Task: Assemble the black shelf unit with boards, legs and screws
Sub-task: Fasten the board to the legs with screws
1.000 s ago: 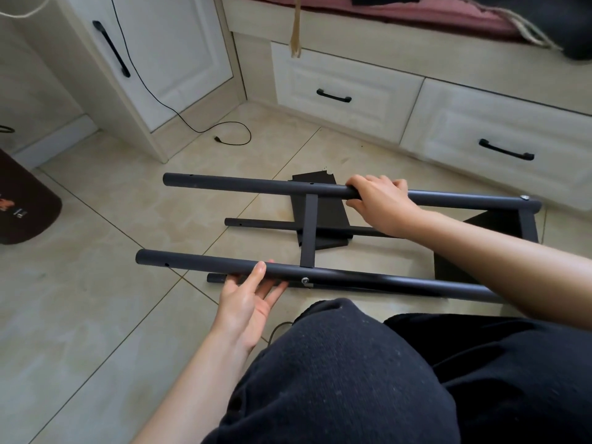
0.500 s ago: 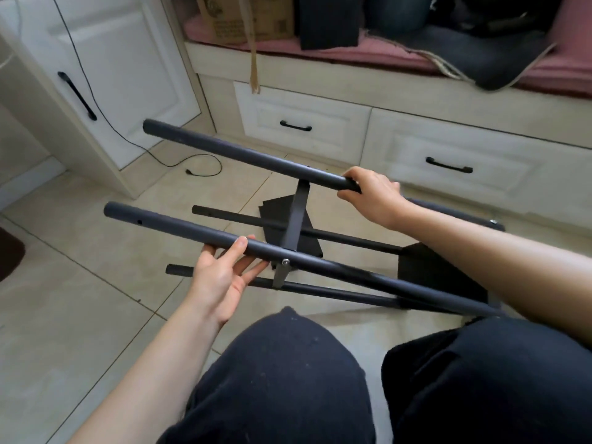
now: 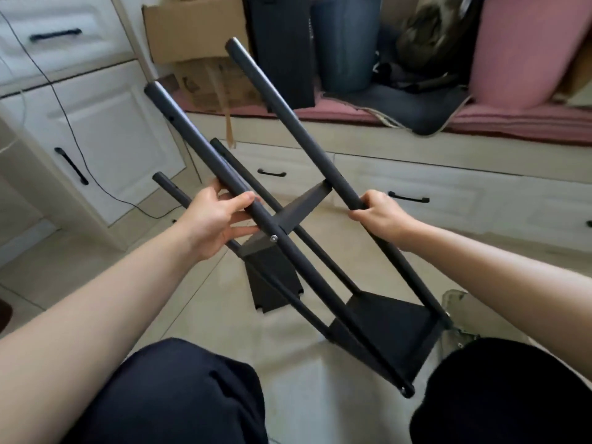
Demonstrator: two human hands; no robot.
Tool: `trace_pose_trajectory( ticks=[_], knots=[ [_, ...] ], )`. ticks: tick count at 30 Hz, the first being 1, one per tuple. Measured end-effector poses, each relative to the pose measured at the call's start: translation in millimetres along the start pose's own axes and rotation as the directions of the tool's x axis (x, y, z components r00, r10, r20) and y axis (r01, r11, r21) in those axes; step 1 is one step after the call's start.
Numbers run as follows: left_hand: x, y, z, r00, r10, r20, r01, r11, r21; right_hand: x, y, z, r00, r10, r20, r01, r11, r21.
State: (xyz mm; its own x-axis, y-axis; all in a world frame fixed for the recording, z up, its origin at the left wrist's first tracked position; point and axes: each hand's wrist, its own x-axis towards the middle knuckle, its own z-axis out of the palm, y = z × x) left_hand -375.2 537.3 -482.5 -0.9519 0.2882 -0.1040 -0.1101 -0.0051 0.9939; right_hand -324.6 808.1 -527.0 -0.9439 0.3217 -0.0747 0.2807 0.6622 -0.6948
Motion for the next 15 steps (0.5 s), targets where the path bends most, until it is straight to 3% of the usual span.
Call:
trace_pose_trajectory(
  ticks=[7,15],
  knots=[
    [4.8,23.1,45.6,0.985,0.027,0.171,-0.05,0.991,0.127,-35.5,23.4,-22.4,0.997,0.044,0.06,-0.049,0.995,0.089],
    [6.4,23.9,81.7,0.912,0.072,0.404,-0.186,0.95,0.251,-79.7,59.6,-34.6,0.984,0.169,0.06,-0.178,0.965,0.192]
  ],
)
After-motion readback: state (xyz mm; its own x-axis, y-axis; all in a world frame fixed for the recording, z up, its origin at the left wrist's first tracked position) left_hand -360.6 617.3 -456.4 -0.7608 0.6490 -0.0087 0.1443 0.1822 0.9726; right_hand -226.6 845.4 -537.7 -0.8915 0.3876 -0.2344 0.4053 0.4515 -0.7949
